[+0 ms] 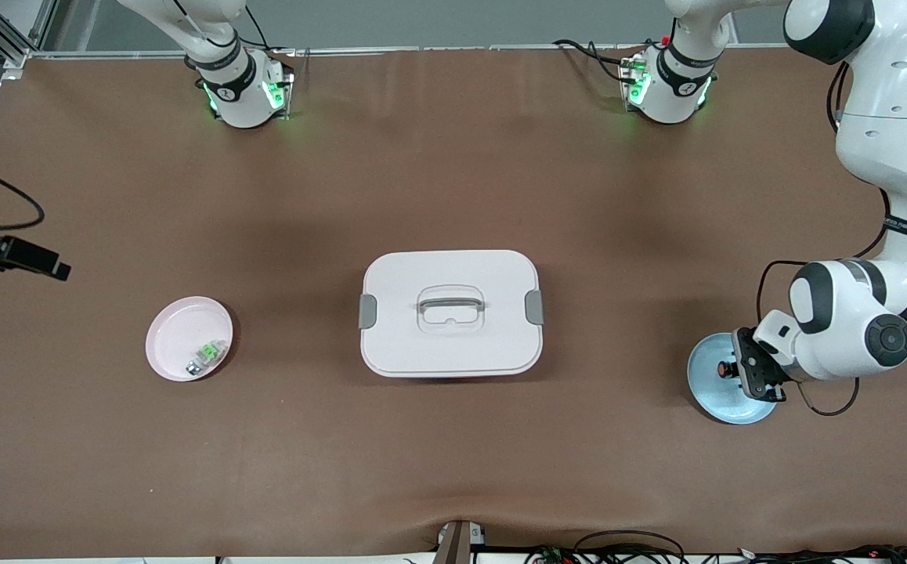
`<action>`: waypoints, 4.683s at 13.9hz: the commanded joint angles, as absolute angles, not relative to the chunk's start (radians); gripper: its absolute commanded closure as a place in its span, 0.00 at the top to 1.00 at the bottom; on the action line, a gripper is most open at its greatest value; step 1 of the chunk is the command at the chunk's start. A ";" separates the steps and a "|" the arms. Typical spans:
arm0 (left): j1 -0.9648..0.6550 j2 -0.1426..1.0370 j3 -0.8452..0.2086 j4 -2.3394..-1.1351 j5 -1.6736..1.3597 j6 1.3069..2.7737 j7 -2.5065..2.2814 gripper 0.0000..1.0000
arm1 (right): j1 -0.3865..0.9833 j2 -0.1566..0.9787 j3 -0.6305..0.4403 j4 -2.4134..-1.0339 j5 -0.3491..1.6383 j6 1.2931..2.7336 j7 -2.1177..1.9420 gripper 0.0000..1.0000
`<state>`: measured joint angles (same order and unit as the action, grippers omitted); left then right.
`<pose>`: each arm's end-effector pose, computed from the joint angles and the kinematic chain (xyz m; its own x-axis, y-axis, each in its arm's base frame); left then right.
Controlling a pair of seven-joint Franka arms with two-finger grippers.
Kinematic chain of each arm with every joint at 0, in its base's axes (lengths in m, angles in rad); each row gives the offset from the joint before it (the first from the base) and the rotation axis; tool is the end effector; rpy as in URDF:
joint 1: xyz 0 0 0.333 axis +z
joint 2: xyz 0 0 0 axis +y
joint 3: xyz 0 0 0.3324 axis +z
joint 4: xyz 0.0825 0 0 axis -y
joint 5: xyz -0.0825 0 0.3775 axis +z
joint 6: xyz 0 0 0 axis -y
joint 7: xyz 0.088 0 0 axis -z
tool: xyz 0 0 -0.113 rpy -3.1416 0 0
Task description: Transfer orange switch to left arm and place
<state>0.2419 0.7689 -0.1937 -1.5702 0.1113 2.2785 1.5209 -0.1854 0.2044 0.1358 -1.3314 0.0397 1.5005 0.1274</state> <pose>0.6995 0.0568 0.2009 0.0750 -0.9959 0.0509 -0.9963 -0.0726 0.0465 0.6051 -0.0350 0.6226 0.9837 -0.1749 -0.0416 -0.1772 -0.9822 -0.0623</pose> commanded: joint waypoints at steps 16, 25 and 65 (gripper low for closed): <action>0.264 0.391 -0.209 -1.554 0.011 1.921 0.818 1.00 | -0.166 0.086 0.156 -1.493 -0.006 1.546 0.124 1.00; 0.261 0.207 -0.230 -1.565 0.009 1.754 0.385 1.00 | -0.068 0.080 0.079 -1.499 -0.008 1.551 0.124 1.00; 0.058 -0.167 -0.144 -1.703 0.017 1.557 -0.071 1.00 | -0.015 0.075 -0.012 -1.505 0.055 1.565 0.117 1.00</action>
